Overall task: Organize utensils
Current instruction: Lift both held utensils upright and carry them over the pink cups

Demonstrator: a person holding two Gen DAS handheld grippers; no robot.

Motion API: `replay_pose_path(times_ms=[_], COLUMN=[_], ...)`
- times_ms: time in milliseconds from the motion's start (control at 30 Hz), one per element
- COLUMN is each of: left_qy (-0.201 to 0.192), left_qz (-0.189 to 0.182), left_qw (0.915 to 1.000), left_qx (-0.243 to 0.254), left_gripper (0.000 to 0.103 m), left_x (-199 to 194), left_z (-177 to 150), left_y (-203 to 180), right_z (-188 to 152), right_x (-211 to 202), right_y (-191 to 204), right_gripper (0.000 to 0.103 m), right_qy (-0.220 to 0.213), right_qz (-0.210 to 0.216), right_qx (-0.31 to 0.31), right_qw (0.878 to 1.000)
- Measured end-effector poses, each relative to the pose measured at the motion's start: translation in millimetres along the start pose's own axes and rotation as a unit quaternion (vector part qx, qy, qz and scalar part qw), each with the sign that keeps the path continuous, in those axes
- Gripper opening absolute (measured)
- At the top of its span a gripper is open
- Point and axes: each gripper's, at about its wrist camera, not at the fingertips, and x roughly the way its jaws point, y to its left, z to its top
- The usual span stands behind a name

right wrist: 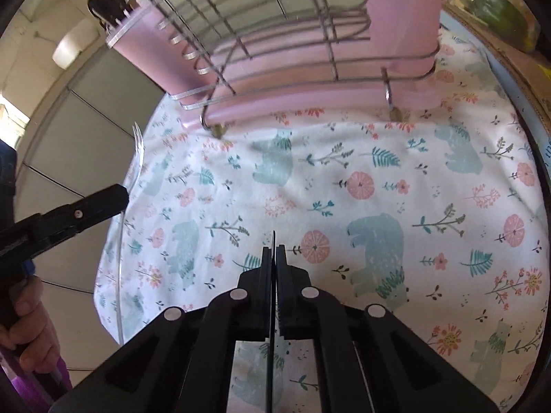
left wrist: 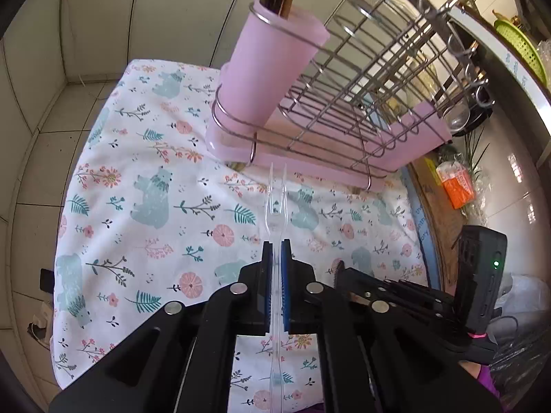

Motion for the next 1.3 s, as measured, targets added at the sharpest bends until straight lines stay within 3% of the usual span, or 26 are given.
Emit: replay_pose_path(times_ms=[200,467,867,1067,1300], left_qy=[-0.035,-0.125,-0.269,-0.303,-0.316], left_qz=[-0.009,-0.015,-0.016,-0.017,-0.017], left_qw=[0.9993,0.9919,0.9628,0.9524,0.9483], left_qx=[-0.007,-0.012,0.017,0.027,0.025], left_gripper=[0.004,0.004,0.004,0.004,0.004], left_x=[-16.2,-53.9,-106.1,-112.1,-111.7], left_z=[5.2,17.1,51.1,71.6,80.1], left_y=[0.2,-5.2,-30.2,-43.3,-44.1], right_z=[5.4,17.1,47.6,66.5,75.4], right_x=[-45.2,-122.2,-210.3,-233.3,-238.3], right_y=[-4.4,-9.8,-18.6,-20.4,-22.9], right_gripper=[0.002,0.002,0.002,0.002,0.002], right_qy=[-0.095,-0.234,-0.388,-0.440,-0.453], right_qz=[0.035,0.040,0.012,-0.009,-0.010], right_qx=[0.005,-0.007,-0.028,-0.032,-0.030], right_qw=[0.995,0.971,0.921,0.897,0.891])
